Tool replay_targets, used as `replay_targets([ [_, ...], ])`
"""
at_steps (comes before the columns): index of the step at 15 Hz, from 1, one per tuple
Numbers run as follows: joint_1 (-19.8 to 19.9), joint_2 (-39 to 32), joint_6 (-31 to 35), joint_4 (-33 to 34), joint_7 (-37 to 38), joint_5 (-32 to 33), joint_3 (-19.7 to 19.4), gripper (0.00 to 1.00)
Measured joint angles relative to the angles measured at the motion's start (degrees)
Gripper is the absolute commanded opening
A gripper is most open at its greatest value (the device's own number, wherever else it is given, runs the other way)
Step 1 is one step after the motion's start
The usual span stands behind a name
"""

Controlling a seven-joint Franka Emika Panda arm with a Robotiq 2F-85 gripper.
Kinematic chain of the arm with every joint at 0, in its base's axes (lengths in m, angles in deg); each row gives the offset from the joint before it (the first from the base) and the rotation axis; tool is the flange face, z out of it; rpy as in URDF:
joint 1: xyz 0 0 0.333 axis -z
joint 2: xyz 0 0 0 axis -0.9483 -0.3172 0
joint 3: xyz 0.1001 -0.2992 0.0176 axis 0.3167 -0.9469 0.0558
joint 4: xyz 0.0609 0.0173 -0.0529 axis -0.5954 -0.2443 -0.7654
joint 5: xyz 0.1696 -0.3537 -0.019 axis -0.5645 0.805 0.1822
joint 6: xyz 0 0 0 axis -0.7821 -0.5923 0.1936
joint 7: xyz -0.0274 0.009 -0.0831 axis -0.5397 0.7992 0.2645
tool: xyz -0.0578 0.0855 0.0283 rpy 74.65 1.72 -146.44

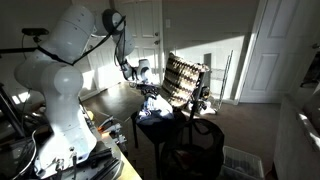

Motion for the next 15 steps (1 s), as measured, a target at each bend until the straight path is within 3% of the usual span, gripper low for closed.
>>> replay_targets([
  [3,0.28,-2.58,-0.02,3.36,0.01,1.41,-0.04,0.98],
  [4,0.53,-3.59,-0.02,4.80,0.01,1.70,-0.13,0.74],
  [6,1.13,-5.84,-0.02,7.74,0.01,1.84,-0.49,0.69],
  [15,4.52,-11.04,0.00,14.63,0.01,1.85,0.35,0.08],
])
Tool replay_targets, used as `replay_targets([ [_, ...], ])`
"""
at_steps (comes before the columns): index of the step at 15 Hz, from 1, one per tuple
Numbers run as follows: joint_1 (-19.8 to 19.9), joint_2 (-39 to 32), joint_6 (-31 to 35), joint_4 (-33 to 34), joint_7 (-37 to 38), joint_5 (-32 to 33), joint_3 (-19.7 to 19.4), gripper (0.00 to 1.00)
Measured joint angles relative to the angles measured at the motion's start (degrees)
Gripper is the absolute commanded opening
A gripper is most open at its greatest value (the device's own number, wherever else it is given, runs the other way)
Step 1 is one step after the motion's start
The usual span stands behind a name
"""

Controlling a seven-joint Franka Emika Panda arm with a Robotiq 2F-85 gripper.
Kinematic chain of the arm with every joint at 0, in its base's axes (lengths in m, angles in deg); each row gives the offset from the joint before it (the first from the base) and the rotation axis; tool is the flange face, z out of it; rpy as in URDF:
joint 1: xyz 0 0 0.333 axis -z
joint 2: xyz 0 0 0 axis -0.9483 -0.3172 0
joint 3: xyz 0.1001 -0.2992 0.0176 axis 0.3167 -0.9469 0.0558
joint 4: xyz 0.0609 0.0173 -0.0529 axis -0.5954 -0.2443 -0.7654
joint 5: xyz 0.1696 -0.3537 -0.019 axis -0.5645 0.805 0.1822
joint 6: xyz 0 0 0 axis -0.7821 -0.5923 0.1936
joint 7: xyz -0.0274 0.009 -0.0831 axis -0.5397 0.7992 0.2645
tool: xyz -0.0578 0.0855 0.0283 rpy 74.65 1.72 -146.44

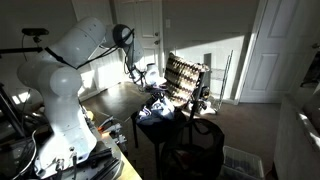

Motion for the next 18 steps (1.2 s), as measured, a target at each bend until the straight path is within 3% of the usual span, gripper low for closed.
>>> replay_targets([
  [3,0.91,-0.23,0.02,0.29,0.00,0.00,0.57,0.00],
  [7,1.31,0.62,0.88,-1.41,0.04,0.00,0.86,0.02],
  [18,-0.91,17.52,25.30,-28.97,1.31,-0.40,-1.77,0.02],
])
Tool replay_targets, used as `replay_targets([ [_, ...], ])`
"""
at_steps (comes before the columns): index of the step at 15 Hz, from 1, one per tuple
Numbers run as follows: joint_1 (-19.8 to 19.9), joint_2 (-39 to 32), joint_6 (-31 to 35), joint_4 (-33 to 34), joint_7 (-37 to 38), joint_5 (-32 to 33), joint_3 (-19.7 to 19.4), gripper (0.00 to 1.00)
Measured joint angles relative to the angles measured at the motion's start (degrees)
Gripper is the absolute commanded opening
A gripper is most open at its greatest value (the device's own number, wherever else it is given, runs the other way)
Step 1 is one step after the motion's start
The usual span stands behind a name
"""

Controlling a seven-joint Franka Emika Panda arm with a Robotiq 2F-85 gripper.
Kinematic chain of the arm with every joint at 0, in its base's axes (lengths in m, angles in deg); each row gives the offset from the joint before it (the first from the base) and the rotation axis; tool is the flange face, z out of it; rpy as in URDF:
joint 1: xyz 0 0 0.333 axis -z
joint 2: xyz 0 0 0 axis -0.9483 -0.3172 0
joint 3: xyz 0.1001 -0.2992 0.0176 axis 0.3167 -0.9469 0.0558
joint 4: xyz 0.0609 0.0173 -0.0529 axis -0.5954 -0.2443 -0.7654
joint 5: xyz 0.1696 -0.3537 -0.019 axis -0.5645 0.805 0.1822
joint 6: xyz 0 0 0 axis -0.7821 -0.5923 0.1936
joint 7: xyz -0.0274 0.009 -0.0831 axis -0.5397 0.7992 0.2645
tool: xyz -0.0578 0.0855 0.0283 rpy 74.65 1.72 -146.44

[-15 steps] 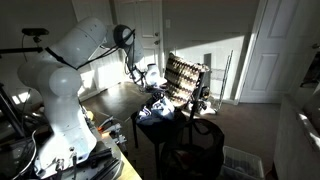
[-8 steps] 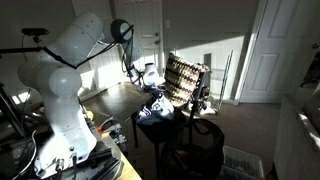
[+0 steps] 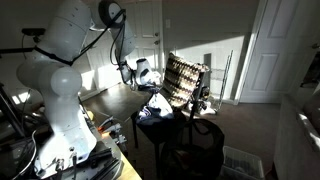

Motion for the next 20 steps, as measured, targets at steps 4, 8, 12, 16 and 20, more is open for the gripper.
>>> replay_targets([
  [4,-5.41,5.44,6.79,-7.21,0.68,-4.79,-5.57,0.02],
  [8,-18.12,7.07,10.60,-11.44,0.72,-16.35,-16.92,0.02],
  [12,-32.24,6.09,11.12,-15.12,0.77,-26.13,-26.61,0.32],
  [16,-39.98,4.17,10.23,-15.35,0.78,-30.00,-29.46,0.52],
  [20,-40.27,0.89,2.54,-9.38,0.74,-27.12,-27.09,0.77],
])
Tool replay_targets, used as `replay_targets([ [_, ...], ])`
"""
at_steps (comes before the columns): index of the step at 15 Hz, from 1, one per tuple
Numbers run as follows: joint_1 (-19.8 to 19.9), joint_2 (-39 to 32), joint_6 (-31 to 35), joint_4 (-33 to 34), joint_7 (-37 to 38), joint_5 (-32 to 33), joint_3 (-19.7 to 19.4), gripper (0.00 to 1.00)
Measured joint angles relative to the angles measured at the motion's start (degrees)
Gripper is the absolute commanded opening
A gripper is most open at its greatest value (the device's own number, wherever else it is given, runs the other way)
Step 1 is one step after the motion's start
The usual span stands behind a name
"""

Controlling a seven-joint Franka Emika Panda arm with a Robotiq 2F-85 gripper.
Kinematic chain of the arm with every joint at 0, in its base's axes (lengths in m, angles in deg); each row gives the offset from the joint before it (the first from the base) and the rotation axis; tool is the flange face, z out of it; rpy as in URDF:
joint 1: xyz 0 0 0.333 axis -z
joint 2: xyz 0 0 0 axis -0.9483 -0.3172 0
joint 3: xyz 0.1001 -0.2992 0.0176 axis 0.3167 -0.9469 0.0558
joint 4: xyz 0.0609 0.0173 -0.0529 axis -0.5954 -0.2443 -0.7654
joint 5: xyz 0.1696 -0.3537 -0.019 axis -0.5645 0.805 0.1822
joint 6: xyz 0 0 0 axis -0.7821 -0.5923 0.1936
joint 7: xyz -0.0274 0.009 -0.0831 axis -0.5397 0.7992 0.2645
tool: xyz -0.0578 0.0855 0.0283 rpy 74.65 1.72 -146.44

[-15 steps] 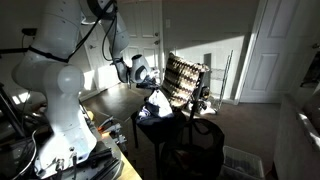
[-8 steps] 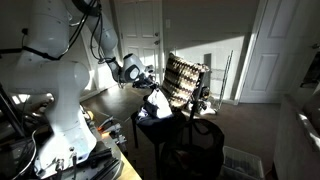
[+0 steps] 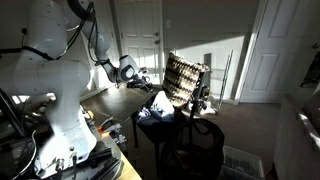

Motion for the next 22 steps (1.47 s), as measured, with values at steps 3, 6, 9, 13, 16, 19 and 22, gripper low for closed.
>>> replay_targets([
  [3,6.37,-4.05,-10.40,10.02,0.30,5.86,5.79,0.72],
  [6,10.47,-7.56,-13.66,16.23,0.46,7.57,8.35,0.83],
  [9,10.60,-8.10,-13.66,16.57,0.46,7.57,8.51,0.83],
  [13,10.76,-8.10,-13.63,16.61,1.05,8.68,8.69,1.00],
  [16,12.30,-8.15,-13.42,17.22,3.92,12.75,9.41,1.00],
  [19,14.21,-8.79,-13.39,19.68,5.92,14.40,9.43,1.00],
  [22,15.94,-10.18,-13.77,22.93,7.53,15.29,8.98,1.00],
])
